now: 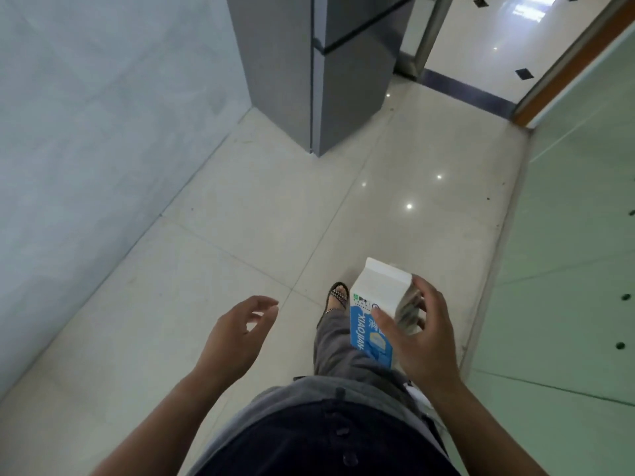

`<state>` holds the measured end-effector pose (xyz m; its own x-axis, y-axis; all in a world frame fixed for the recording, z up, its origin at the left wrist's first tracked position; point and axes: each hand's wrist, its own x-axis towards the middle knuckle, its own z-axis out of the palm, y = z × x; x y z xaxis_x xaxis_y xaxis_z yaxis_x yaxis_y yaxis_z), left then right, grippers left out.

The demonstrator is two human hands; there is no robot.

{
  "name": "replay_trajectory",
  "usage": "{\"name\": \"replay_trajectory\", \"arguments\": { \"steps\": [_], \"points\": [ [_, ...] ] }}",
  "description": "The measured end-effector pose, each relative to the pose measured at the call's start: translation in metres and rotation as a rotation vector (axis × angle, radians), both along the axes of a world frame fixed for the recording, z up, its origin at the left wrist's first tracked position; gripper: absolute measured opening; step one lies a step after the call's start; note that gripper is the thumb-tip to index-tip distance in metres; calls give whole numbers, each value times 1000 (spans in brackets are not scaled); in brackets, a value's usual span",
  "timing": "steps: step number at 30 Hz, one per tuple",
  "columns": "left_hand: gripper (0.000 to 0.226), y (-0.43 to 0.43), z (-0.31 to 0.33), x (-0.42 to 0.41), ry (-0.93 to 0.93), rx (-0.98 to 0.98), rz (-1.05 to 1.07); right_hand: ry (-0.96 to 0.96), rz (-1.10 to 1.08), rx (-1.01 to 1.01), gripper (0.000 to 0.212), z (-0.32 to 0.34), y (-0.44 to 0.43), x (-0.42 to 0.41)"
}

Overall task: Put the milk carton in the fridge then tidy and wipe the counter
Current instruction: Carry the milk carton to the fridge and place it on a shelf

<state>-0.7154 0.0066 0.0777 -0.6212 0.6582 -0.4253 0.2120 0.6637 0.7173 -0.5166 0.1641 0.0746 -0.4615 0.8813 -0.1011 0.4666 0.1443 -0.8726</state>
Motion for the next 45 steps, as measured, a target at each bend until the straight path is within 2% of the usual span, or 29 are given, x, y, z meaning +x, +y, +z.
{"name": "replay_trajectory", "arguments": {
  "steps": [6,14,22,30,37,45],
  "points": [
    [16,129,12,-81,0,53,93,10,31,-15,62,10,128,-92],
    [12,261,24,-180,29,81,78,14,51,-14,64,16,255,-195],
    [14,414,18,-330,135,118,-46,30,-22,17,58,16,382,-326],
    [28,573,69,-464,246,275,-168,148,-136,182,61,58,503,-445],
    [43,662,108,-511,391,415,-144,224,-181,273,61,104,581,-503],
    [54,705,119,-517,413,522,-20,291,-229,267,67,128,623,-537]
  ]
}}
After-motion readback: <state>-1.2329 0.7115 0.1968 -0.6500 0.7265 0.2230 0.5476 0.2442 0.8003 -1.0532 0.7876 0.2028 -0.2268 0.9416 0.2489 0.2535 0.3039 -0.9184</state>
